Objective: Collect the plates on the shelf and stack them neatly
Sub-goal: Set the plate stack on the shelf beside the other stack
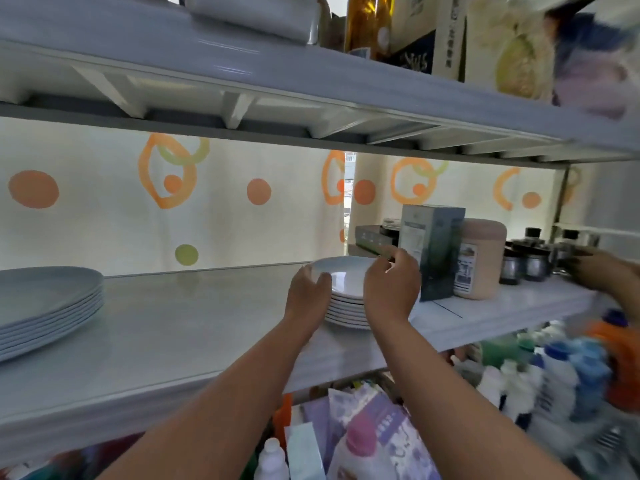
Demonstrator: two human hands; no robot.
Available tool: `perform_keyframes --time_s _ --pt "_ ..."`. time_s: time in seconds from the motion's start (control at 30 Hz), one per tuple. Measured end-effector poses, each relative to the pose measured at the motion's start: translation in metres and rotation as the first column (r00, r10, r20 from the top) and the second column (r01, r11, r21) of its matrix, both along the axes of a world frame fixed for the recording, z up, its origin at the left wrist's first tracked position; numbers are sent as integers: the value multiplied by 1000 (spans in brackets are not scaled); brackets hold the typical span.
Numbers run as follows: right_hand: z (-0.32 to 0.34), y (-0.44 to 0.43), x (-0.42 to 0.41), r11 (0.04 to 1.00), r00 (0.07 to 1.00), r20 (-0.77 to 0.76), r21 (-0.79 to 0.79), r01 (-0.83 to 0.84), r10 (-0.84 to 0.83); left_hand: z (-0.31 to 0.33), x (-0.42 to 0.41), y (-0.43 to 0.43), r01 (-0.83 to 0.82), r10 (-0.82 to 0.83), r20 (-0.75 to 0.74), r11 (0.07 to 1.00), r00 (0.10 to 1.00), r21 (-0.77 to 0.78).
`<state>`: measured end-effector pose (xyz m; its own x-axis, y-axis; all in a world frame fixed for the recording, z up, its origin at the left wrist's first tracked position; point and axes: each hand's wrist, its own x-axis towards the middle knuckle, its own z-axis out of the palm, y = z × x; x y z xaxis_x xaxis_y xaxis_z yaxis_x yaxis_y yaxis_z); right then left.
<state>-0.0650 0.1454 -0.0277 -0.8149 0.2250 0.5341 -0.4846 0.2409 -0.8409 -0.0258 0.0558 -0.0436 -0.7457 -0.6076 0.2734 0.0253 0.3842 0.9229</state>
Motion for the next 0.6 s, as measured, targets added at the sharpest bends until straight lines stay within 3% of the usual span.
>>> perform_keyframes --time_s 0.1,0.23,0.4,0.6 --pt "-4 24 -22 998 994 103 -42 50 -46 -9 -7 -3 -20 20 -20 999 1000 -29" --pt "-25 36 -43 986 941 323 -157 -50 99 -12 -11 -8 -41 41 -19 999 999 16" --pt "-31 35 -43 963 931 316 -247 -107 185 -11 -9 -11 20 -20 -11 999 1000 48" --pt "-28 25 -39 974 920 348 -193 -119 182 -9 -1 -20 32 -32 -4 997 999 65"
